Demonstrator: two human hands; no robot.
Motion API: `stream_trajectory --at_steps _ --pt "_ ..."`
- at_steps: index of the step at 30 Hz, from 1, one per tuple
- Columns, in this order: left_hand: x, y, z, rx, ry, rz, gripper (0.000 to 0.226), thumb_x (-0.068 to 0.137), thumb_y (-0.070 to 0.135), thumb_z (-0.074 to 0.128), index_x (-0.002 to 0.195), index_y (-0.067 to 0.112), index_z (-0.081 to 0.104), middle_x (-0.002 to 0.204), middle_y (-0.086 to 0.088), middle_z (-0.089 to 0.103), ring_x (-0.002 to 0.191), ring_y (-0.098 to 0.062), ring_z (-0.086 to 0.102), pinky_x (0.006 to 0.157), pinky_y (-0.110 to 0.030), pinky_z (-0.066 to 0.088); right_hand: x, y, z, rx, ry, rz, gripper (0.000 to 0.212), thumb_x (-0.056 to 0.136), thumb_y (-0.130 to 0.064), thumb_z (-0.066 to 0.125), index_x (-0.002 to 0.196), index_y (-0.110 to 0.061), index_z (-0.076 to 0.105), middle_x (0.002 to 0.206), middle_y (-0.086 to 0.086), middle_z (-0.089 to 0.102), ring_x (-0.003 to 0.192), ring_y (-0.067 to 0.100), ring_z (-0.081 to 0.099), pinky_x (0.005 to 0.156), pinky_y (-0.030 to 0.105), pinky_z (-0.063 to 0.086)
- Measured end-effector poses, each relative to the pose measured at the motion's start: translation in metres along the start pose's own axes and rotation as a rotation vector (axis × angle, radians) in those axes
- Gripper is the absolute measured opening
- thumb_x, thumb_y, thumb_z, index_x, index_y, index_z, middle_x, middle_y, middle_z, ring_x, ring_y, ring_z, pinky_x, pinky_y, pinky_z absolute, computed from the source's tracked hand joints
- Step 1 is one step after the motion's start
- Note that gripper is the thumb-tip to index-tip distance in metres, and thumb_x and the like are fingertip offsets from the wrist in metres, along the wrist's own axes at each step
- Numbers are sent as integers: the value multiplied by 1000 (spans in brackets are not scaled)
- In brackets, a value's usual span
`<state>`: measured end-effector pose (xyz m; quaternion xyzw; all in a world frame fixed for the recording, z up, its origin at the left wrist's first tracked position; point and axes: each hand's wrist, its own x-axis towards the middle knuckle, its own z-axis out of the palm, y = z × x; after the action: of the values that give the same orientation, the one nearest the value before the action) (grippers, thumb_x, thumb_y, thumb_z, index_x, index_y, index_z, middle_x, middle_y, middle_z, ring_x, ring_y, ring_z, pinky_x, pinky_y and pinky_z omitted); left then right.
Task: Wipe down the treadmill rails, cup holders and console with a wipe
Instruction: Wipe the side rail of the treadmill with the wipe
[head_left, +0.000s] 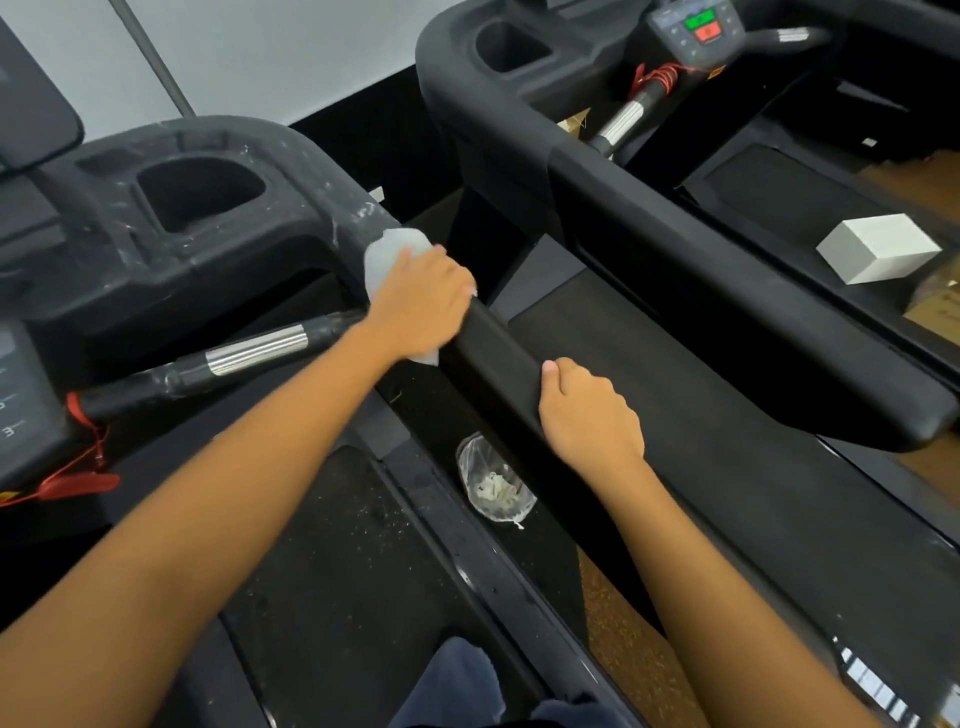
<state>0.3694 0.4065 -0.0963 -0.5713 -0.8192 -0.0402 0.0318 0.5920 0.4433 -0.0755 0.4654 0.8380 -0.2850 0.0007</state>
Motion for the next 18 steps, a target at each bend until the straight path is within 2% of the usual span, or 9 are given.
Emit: stream_trajectory --at_steps 1,4,6,8,10,12,14,16,18 --pt "-5 13 3 36 22 109 57 88 31 9 102 22 63 109 0 64 105 -23 50 85 -41 33 1 0 2 -11 13 6 42 103 -40 18 101 -14 52 91 5 55 77 29 46 71 37 35" --pt "-37 40 12 -178 20 282 44 96 34 21 113 26 60 117 7 60 114 -16 48 104 -38 29 1 1 4 -47 52 14 44 103 -42 18 94 -15 52 87 4 57 75 29 50 70 38 38" --pt "-42 40 14 -258 22 339 40 98 34 25 117 26 60 118 9 59 116 -13 47 110 -36 27 1 0 5 -53 65 22 44 102 -42 18 94 -15 52 83 4 56 74 29 50 69 38 37" --pt "-26 29 3 -228 36 365 38 98 31 26 105 25 63 105 7 63 104 -13 54 100 -34 37 1 -1 5 -57 74 30 45 103 -42 18 97 -15 53 83 4 56 74 29 49 69 38 36" --pt "-1 11 -6 4 -34 342 29 97 25 32 92 17 59 90 -1 64 88 -21 60 81 -35 43 1 0 5 -61 88 31 45 103 -43 18 99 -16 55 84 4 57 74 29 50 69 38 36" --pt "21 -7 -15 256 -151 241 17 97 18 36 86 14 49 85 -4 62 76 -26 58 69 -37 42 0 0 6 -51 94 39 46 103 -43 19 101 -17 56 83 2 55 74 28 49 69 37 36" --pt "40 -22 -17 250 -245 131 22 98 19 32 77 16 37 80 -4 61 68 -26 52 66 -39 42 0 0 5 -34 98 51 46 102 -44 19 102 -18 57 86 3 57 75 28 48 71 37 36" --pt "52 -28 -16 157 -334 62 27 99 24 26 76 16 37 80 -5 59 71 -27 50 71 -40 40 0 0 4 -6 111 66 47 102 -45 20 101 -17 58 87 4 58 75 28 47 72 38 36" --pt "47 -27 -14 164 -271 148 26 98 21 30 75 16 41 80 -3 60 73 -26 54 71 -39 41 -1 1 4 13 129 72 48 102 -45 22 101 -14 58 86 4 57 74 28 46 71 37 36"
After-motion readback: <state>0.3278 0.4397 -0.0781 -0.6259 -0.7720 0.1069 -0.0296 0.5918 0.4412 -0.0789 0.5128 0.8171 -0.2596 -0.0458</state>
